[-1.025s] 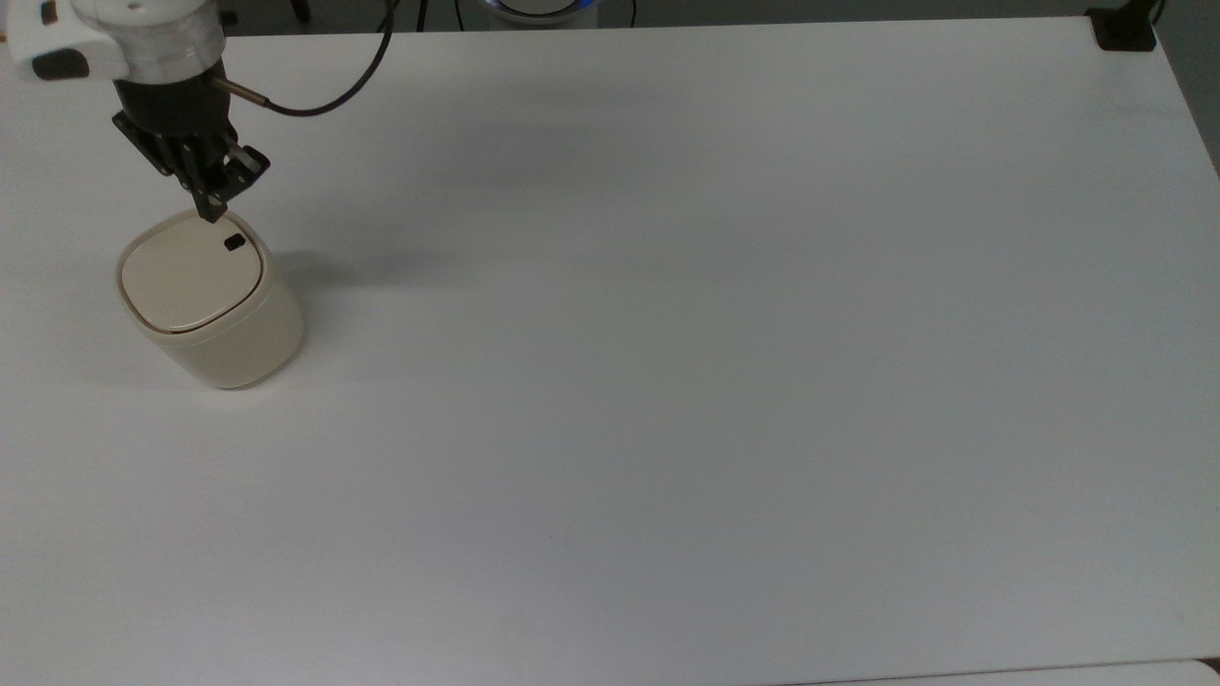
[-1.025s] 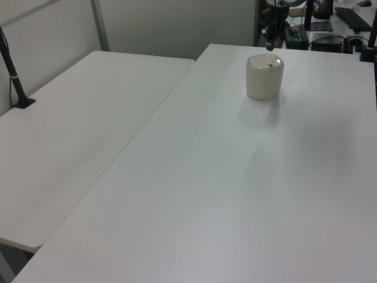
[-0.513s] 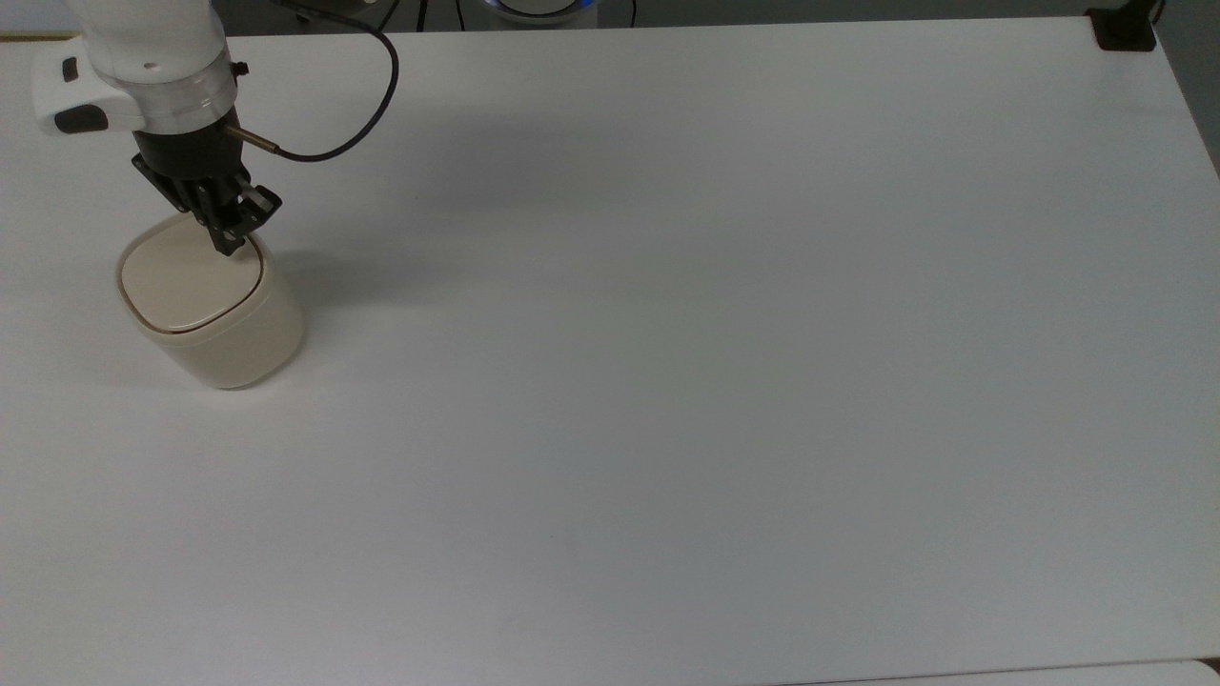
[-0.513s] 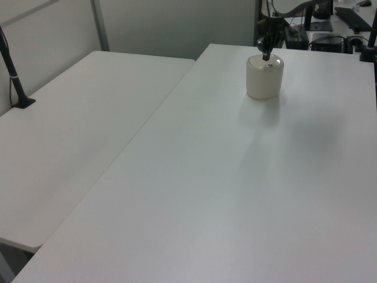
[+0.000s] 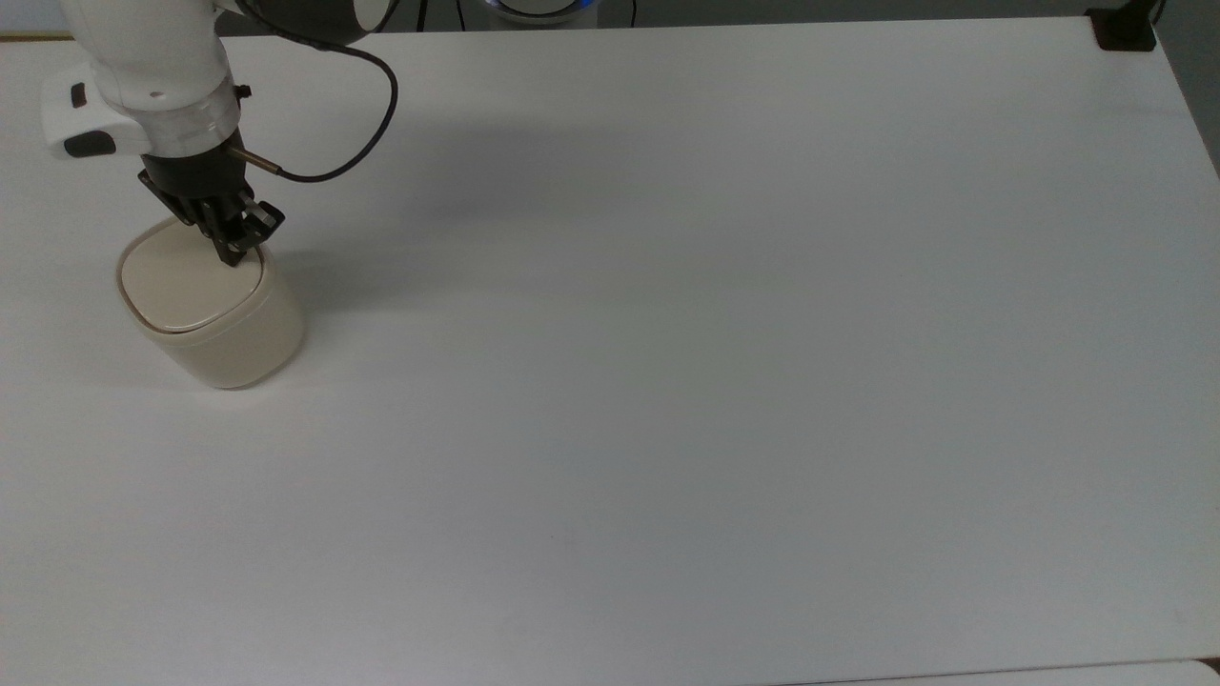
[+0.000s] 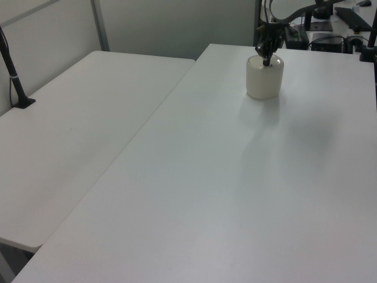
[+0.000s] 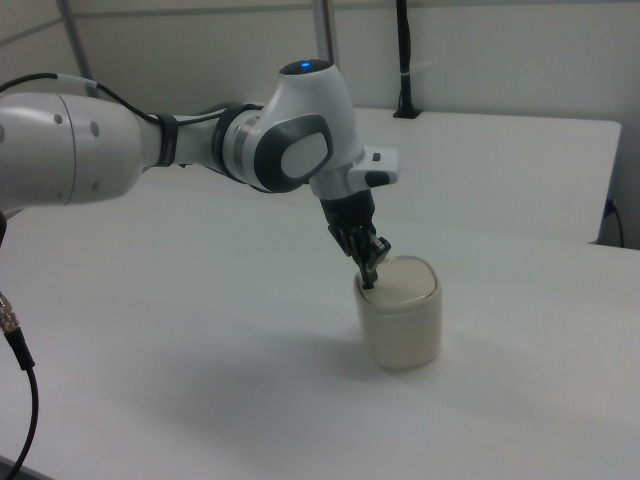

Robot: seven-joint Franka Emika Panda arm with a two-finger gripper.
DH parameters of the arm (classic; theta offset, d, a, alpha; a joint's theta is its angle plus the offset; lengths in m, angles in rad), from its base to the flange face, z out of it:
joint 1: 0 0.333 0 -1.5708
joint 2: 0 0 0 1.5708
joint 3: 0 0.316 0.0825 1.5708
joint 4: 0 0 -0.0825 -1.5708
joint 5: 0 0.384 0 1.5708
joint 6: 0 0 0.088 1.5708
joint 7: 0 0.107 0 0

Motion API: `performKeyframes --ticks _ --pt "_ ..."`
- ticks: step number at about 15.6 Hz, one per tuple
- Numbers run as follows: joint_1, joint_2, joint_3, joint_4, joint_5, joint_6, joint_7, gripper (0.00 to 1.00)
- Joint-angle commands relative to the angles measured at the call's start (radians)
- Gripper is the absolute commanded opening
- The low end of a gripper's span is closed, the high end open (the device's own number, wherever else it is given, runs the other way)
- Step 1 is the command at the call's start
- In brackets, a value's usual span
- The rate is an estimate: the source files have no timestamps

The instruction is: Open the trash bin

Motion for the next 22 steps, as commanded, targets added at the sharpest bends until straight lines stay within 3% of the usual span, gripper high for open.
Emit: performKeyframes --ticks 1,6,8,11,13,14,15,16,17,22 --pt "0.0 0.016 -0.005 -0.002 0.011 0.021 -0.013 0.0" --pt "-0.003 -0.01 -0.007 0.003 0.011 0.01 -0.011 0.0" --pt "-0.001 -0.071 -0.005 -0.003 0.015 -0.007 -0.008 0.0" --pt "0.017 -0.157 0.01 -0.005 0.008 -0.158 -0.022 0.0" --pt "0.034 -0.211 0.039 -0.005 0.008 -0.246 -0.027 0.12" --pt "0.045 -0.231 0.054 -0.007 0.006 -0.292 -0.025 0.28" --pt "0.054 -0.247 0.068 -0.008 0.005 -0.333 -0.027 0.51" --pt "0.065 -0.261 0.084 -0.01 0.005 -0.369 -0.025 0.9" --pt "0.075 -0.275 0.1 -0.01 0.005 -0.398 -0.025 1.0" --pt "0.079 -0.312 0.186 -0.01 0.003 -0.475 -0.024 1.0"
